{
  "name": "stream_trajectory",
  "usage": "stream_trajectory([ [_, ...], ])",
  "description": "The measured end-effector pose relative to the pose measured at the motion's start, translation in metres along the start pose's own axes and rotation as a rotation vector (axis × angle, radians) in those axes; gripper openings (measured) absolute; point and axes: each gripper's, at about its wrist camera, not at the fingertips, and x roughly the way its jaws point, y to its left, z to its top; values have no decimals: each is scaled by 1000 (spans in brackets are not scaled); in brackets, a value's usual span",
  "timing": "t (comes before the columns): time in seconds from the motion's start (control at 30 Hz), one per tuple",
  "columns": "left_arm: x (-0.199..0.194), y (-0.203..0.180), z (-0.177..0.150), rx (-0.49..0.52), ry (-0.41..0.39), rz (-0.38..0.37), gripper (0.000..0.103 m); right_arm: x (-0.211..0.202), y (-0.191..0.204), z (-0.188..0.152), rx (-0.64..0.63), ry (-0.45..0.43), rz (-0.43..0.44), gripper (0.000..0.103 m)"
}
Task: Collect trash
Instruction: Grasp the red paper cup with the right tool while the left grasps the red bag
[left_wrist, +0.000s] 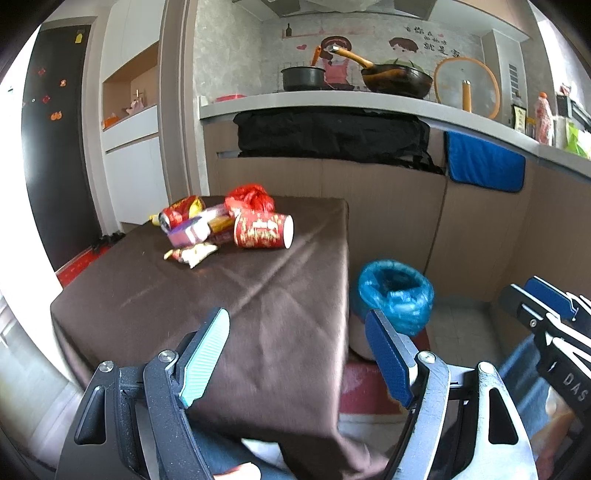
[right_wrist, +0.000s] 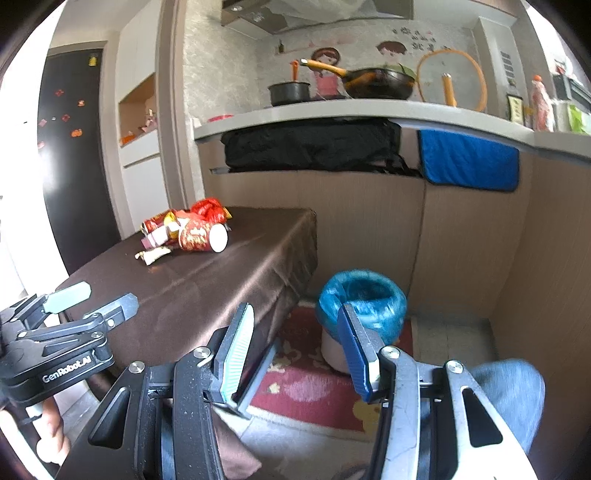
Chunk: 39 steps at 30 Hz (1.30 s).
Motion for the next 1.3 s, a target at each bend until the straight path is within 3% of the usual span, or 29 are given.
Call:
stream_trajectory([
  [0.23, 65, 32, 57, 57, -42, 40, 76, 50, 7, 52, -93, -71, 60, 46],
  [0.37, 105, 72, 87, -1, -26, 17, 76, 97, 34, 78, -212, -81, 115, 46],
  [0.47, 134, 105, 107, -51, -3, 25, 76, 142, 55, 94, -254, -39, 221, 46],
  [0.63, 174, 142, 122, -37, 23, 69, 77, 225, 95, 111, -314, 84, 406, 46],
  [0.77, 208, 168, 128, -33, 44, 69, 77, 275, 130, 118, -401, 134, 501, 45],
  [0.97, 241, 185, 141, -39, 48, 4, 77, 339, 163, 116, -511, 248, 553, 45],
  [1.13, 273, 189, 158, -58, 110, -84, 77, 361, 156, 106, -485, 295, 582, 64],
  [1.3, 296, 172, 164, -24, 150, -92, 77, 359, 142, 106, -435, 297, 552, 59],
])
